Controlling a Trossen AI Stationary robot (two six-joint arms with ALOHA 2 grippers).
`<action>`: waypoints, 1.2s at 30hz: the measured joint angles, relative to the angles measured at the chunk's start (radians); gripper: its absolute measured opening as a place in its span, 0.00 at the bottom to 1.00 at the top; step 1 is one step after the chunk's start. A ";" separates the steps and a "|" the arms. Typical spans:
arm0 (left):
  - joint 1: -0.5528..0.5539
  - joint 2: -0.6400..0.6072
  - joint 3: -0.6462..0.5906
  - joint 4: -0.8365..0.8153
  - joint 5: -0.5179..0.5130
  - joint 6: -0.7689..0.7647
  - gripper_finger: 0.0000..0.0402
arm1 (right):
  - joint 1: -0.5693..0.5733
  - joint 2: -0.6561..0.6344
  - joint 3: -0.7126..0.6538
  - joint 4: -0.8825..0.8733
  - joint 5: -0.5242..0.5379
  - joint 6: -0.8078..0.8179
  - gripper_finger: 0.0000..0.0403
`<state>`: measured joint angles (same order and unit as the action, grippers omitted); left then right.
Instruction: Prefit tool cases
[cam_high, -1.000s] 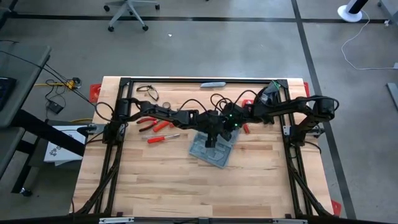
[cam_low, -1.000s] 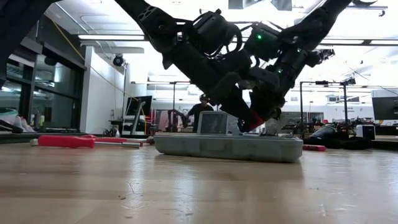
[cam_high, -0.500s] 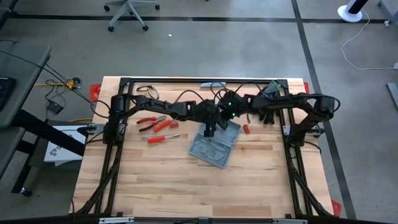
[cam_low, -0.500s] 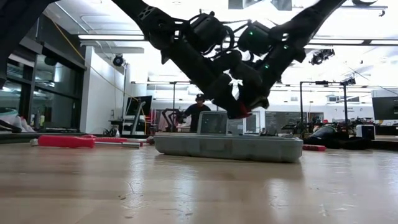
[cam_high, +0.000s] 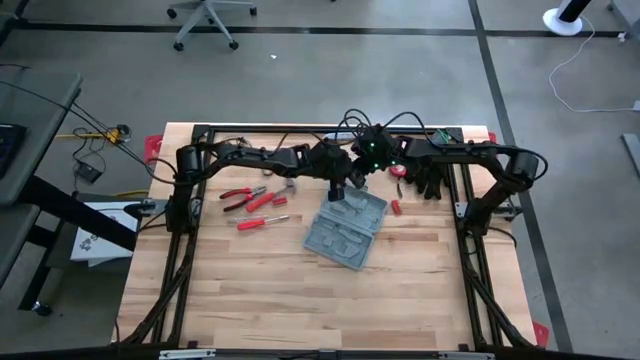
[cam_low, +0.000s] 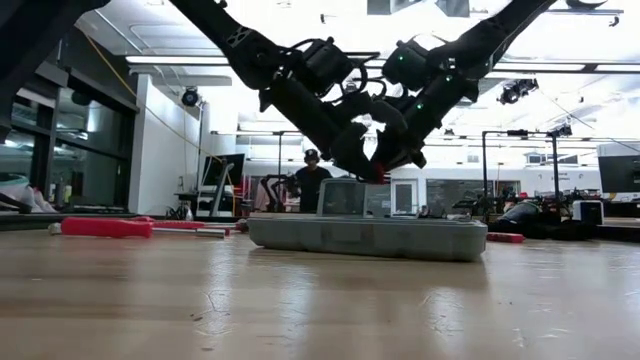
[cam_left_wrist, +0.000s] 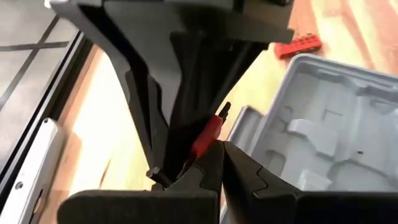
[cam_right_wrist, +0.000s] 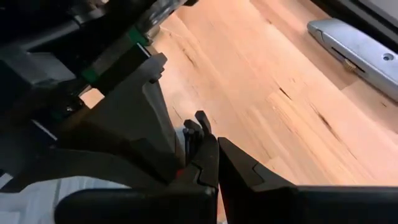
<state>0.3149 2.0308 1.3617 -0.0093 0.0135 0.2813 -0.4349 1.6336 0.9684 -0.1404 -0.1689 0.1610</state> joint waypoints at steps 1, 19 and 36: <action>0.002 0.000 -0.001 -0.004 0.000 -0.001 0.00 | -0.005 0.003 0.000 0.003 -0.004 0.003 0.00; 0.008 0.003 -0.002 -0.035 -0.063 -0.006 0.00 | -0.017 0.003 -0.001 -0.003 0.038 0.022 0.00; 0.014 0.002 -0.002 -0.054 -0.067 -0.008 0.00 | -0.019 0.003 -0.003 -0.005 0.062 0.011 0.00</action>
<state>0.3290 2.0331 1.3594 -0.0633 -0.0536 0.2737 -0.4535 1.6363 0.9653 -0.1459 -0.1067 0.1720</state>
